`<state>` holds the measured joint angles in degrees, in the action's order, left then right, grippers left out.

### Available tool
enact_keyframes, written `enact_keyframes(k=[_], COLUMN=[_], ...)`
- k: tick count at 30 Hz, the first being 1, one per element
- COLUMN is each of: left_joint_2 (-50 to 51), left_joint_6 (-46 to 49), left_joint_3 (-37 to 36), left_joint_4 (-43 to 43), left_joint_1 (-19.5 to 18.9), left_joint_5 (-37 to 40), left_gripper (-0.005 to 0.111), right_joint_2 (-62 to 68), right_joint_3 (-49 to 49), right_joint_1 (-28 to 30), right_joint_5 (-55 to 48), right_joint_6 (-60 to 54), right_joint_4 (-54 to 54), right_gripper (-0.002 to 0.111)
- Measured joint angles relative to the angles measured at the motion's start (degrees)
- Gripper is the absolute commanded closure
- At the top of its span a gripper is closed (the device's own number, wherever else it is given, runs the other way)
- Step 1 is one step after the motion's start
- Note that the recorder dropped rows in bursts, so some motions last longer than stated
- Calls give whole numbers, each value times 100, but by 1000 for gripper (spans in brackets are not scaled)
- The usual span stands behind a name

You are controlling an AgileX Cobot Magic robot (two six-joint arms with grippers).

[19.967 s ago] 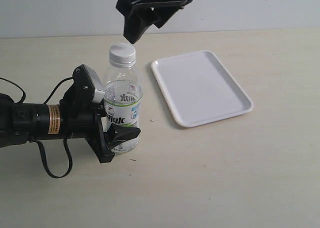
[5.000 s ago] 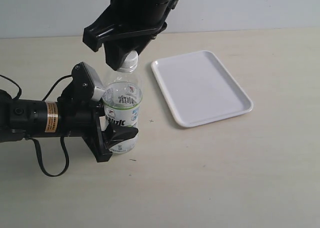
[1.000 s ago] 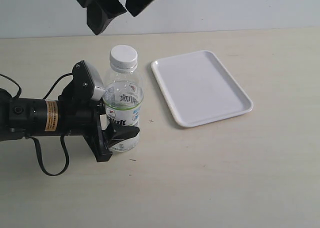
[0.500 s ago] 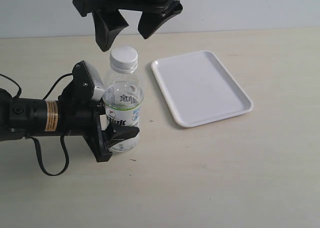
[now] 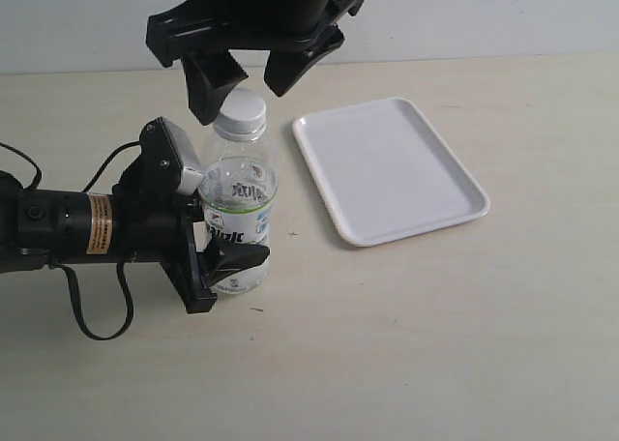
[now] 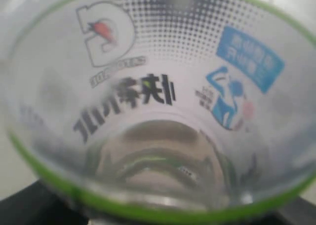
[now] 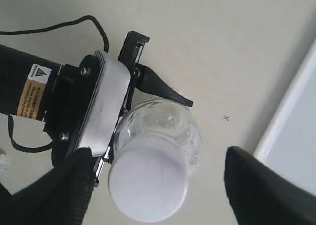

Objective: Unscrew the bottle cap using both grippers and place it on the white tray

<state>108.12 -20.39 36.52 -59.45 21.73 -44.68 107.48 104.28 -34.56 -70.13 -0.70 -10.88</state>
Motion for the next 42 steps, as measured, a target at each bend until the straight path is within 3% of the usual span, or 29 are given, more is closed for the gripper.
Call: enact_keyframes(k=[4, 9, 17, 25, 32, 42], left_joint_2=[0, 0, 0, 0, 0, 0], left_joint_6=[0, 0, 0, 0, 0, 0], left_joint_3=[0, 0, 0, 0, 0, 0], left_joint_4=[0, 0, 0, 23, 45, 45], left_joint_1=[0, 0, 0, 0, 0, 0], left_joint_5=[0, 0, 0, 5, 14, 28], left_gripper=[107, 107, 107, 107, 107, 107], right_joint_2=[141, 154, 154, 154, 154, 154], right_joint_3=[0, 0, 0, 0, 0, 0], right_joint_1=[0, 0, 0, 0, 0, 0], right_joint_5=[0, 0, 0, 0, 0, 0], right_joint_6=[-13, -13, -13, -444, -1529, -5057], right_joint_4=[-10, -10, -10, 21, -10, -124], right_gripper=[40, 52, 60, 108, 108, 108])
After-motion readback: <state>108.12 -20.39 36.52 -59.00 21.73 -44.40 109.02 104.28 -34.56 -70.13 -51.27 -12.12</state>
